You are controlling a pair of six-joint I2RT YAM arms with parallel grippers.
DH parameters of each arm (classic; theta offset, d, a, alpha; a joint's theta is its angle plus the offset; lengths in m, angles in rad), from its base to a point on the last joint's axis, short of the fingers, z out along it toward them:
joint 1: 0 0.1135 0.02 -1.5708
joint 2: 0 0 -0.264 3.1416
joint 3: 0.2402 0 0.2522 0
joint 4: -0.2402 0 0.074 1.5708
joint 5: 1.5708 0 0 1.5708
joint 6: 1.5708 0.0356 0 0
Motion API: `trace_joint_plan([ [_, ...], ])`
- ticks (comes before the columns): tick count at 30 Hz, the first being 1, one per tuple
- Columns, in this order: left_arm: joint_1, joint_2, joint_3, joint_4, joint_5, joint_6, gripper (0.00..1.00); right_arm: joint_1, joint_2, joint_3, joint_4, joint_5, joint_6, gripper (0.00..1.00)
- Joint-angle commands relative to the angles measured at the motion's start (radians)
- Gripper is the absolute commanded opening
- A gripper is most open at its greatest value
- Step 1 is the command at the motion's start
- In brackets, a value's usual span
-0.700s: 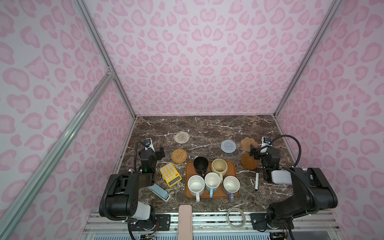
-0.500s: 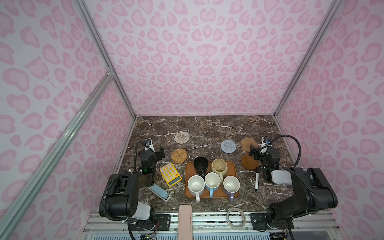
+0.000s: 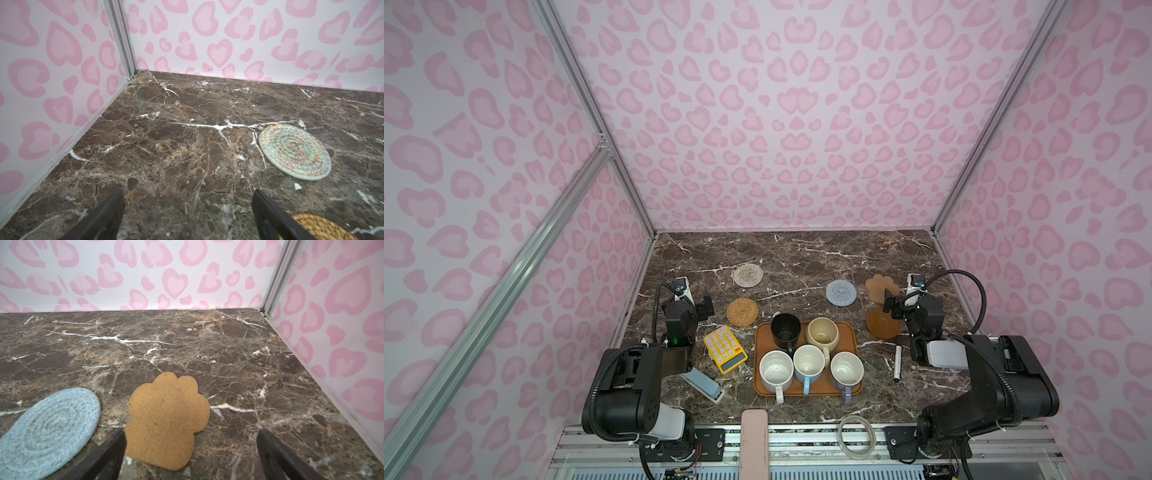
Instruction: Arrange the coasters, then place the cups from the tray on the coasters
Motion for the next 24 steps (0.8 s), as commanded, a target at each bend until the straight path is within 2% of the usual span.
trace_joint_plan([
  [1,0.001,-0.007,-0.002,0.031,0.004,0.003,0.97,0.0,0.004,0.002,0.008,0.0,-0.005,1.0],
  [11,0.001,-0.011,-0.009,0.04,0.003,0.002,0.97,-0.001,-0.001,-0.008,0.024,-0.001,0.0,1.0],
  [15,0.001,-0.073,0.057,-0.123,-0.005,0.0,0.97,-0.009,-0.054,-0.027,0.024,0.032,0.028,1.0],
  [19,0.002,-0.18,0.073,-0.221,-0.014,-0.002,0.98,-0.01,-0.183,0.026,-0.185,0.001,0.018,1.0],
  [24,0.002,-0.354,0.154,-0.441,0.026,-0.11,0.97,-0.012,-0.333,0.169,-0.532,-0.001,0.161,1.0],
])
